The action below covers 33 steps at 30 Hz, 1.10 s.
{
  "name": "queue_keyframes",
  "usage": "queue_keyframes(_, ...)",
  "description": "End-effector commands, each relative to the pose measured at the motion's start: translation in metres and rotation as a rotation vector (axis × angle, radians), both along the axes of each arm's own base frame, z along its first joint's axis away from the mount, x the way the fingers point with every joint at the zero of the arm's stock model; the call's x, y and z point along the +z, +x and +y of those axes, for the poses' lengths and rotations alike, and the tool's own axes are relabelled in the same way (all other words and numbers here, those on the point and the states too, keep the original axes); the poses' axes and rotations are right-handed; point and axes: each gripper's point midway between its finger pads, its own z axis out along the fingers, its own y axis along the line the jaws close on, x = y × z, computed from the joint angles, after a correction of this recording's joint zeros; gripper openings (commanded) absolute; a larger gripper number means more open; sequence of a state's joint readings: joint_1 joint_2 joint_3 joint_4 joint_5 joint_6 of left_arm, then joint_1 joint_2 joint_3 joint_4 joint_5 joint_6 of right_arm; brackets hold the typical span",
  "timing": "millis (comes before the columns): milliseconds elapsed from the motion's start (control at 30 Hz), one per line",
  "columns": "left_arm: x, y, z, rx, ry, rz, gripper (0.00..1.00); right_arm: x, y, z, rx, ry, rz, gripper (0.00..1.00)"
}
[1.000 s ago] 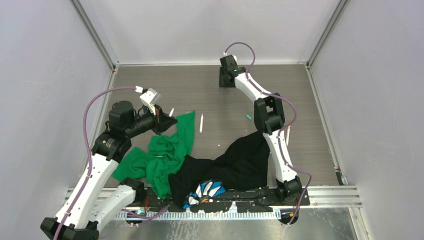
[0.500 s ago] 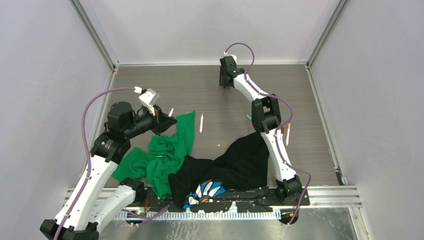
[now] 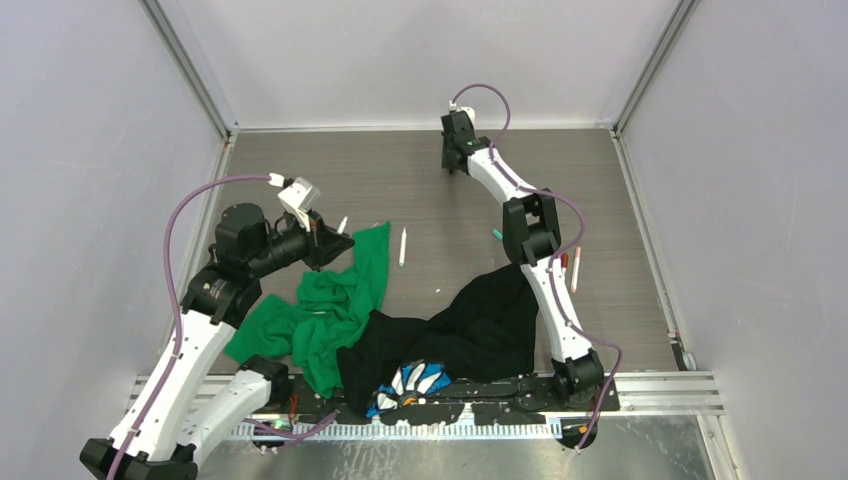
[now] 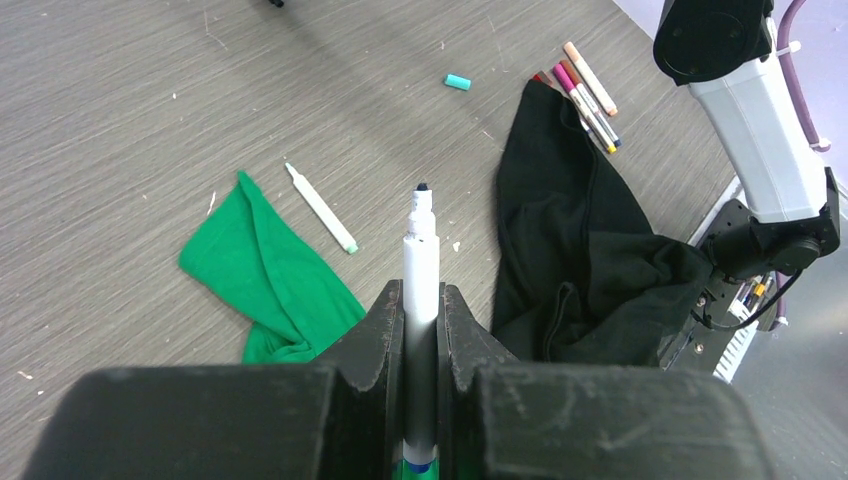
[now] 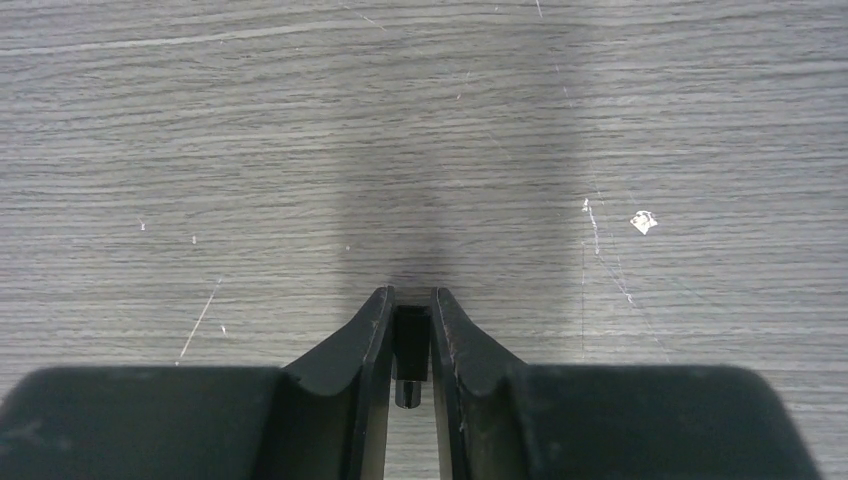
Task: Insert the pens into the pen caps
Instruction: Move the pen cap to the center of the board.
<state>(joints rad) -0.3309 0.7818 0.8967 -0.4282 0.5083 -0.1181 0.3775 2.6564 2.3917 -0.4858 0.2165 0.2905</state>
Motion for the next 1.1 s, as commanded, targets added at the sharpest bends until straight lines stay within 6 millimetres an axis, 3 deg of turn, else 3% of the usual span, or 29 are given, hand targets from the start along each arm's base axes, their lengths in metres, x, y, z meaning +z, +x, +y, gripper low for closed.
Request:
queue_keyframes(0, 0.009, 0.002, -0.001, -0.006, -0.007, -0.048, 0.00, 0.005, 0.008, -0.001, -0.017, 0.008, -0.028, 0.19)
queue_keyframes(133, 0.009, 0.002, -0.001, -0.001, -0.004, -0.048, 0.00, 0.027, 0.007, -0.002, -0.017, 0.018, -0.053, 0.06)
queue_keyframes(267, 0.009, 0.001, 0.000, -0.001, -0.007, -0.050, 0.00, 0.070, -0.002, 0.005, 0.040, 0.055, -0.083, 0.00)
queue_keyframes(367, 0.008, 0.001, 0.000, 0.005, -0.003, -0.047, 0.00, 0.109, -0.024, 0.002, 0.074, 0.058, -0.104, 0.01)
queue_keyframes(467, 0.007, 0.002, 0.001, 0.010, -0.002, -0.046, 0.00, 0.124, -0.057, 0.000, 0.103, 0.054, -0.083, 0.01)
queue_keyframes(567, 0.007, 0.002, 0.001, 0.012, -0.003, -0.045, 0.01, 0.120, -0.096, -0.004, 0.111, 0.044, -0.041, 0.01)
queue_keyframes(800, 0.006, 0.003, 0.001, 0.019, 0.001, -0.041, 0.00, 0.092, -0.180, -0.013, 0.089, 0.031, 0.048, 0.01)
queue_keyframes(900, 0.005, 0.004, 0.002, 0.023, 0.002, -0.038, 0.01, 0.079, -0.207, -0.020, 0.076, 0.023, 0.072, 0.01)
queue_keyframes(1067, 0.004, 0.004, 0.002, 0.025, 0.005, -0.034, 0.01, 0.057, -0.231, -0.019, 0.060, 0.051, 0.100, 0.01)
